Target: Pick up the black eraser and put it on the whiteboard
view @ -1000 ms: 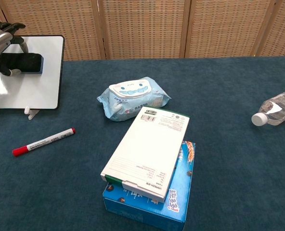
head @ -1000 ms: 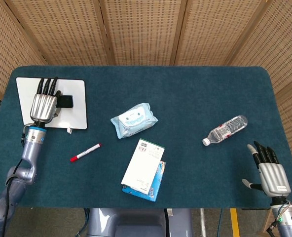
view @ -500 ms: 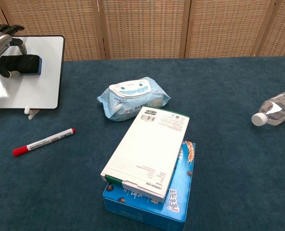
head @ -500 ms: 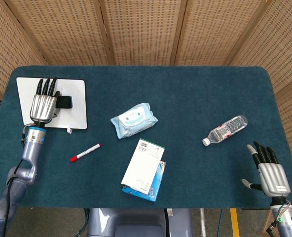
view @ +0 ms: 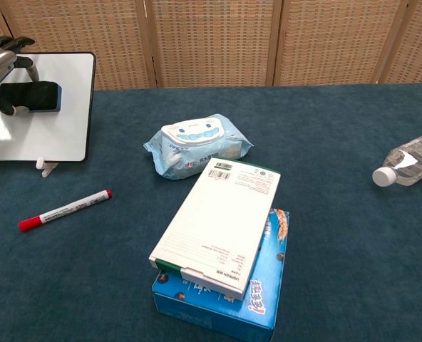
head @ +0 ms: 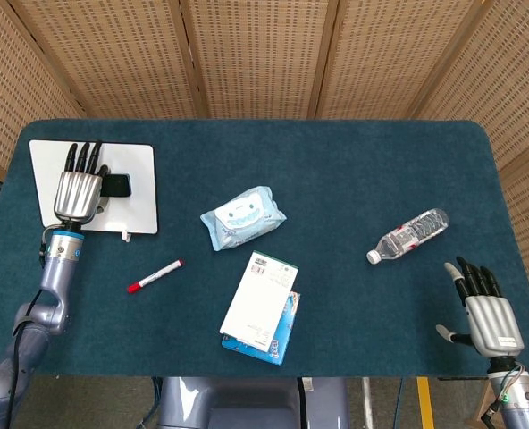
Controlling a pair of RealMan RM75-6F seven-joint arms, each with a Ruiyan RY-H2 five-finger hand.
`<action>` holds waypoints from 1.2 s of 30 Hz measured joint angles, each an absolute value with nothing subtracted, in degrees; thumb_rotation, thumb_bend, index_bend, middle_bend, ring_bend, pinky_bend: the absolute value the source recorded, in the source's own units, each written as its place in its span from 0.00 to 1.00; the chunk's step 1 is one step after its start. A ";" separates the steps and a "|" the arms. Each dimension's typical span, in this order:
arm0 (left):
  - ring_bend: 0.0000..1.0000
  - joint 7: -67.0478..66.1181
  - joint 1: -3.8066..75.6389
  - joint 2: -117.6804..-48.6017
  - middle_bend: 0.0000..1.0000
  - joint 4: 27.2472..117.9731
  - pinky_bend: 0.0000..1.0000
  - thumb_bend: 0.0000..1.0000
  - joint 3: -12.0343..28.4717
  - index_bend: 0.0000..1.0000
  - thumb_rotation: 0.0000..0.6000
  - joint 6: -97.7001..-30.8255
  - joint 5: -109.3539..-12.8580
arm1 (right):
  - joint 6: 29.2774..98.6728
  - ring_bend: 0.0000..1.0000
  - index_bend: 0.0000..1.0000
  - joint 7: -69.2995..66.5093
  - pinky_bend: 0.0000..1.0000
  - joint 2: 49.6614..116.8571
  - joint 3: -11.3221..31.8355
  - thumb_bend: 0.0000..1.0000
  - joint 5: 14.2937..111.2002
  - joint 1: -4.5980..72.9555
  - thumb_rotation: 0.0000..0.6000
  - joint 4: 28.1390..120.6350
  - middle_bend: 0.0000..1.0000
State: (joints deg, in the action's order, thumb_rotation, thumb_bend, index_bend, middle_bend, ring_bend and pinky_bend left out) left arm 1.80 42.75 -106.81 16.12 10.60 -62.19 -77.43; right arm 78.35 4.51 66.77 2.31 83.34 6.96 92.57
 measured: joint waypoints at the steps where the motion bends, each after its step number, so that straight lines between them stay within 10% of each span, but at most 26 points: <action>1: 0.00 1.85 42.70 -106.77 0.00 16.18 0.00 0.22 10.59 0.37 1.00 -62.39 -77.47 | 78.37 0.00 0.00 4.51 0.00 66.78 2.30 0.05 83.38 6.96 1.00 92.57 0.00; 18: 0.00 9.33 38.80 -101.49 0.00 26.71 0.00 0.01 10.25 0.00 1.00 -69.14 -78.46 | 79.73 0.00 0.00 2.15 0.00 66.16 2.37 0.05 84.33 6.54 1.00 92.41 0.00; 36: 0.00 -7.82 19.78 -78.89 0.00 85.92 0.00 0.01 3.84 0.00 1.00 -85.85 -77.95 | 82.18 0.00 0.00 0.12 0.00 64.63 1.65 0.05 87.25 5.64 1.00 93.43 0.00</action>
State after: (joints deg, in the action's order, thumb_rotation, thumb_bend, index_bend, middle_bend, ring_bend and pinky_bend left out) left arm -7.82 19.78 -78.89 85.92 3.84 -85.85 -77.95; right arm 82.18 0.12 64.63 1.65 87.25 5.64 93.43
